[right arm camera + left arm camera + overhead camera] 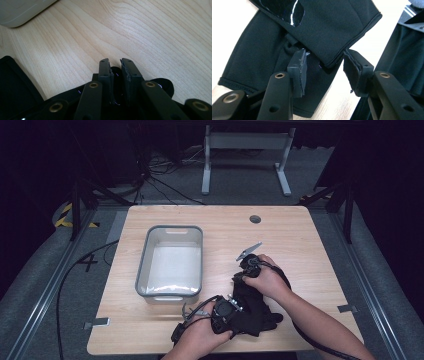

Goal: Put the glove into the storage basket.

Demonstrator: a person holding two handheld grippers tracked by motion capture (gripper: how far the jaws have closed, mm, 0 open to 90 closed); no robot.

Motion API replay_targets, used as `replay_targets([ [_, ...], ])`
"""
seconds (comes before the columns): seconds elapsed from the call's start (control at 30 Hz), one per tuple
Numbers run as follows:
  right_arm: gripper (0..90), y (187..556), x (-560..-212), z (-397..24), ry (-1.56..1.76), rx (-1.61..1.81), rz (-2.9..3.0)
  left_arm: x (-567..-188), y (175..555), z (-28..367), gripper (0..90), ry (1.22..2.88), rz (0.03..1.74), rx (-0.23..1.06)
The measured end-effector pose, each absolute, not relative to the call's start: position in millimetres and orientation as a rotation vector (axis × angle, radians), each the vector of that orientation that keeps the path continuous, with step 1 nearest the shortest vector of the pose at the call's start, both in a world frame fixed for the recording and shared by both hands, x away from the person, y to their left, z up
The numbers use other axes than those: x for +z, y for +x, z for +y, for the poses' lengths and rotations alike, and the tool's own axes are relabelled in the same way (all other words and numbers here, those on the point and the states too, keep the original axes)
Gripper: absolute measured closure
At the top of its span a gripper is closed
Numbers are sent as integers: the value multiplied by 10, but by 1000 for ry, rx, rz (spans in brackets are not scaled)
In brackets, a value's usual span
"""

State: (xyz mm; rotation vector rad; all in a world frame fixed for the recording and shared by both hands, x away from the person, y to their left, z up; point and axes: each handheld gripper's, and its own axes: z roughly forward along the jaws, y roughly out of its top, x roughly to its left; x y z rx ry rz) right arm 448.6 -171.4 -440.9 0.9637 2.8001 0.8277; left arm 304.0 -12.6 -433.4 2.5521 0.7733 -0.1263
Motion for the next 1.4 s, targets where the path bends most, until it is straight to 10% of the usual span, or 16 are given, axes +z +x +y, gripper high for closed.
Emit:
replay_targets([
  [0.4, 792, 4484, -4415, -1723, 978, 841, 2794, -4357, 3082, -137, 837, 2524, 777, -126],
  [1.4, 798, 4212, -3454, -2362, 1072, 1121, 2588, -3775, 3033, 50, 850, 2417, 718, 15],
])
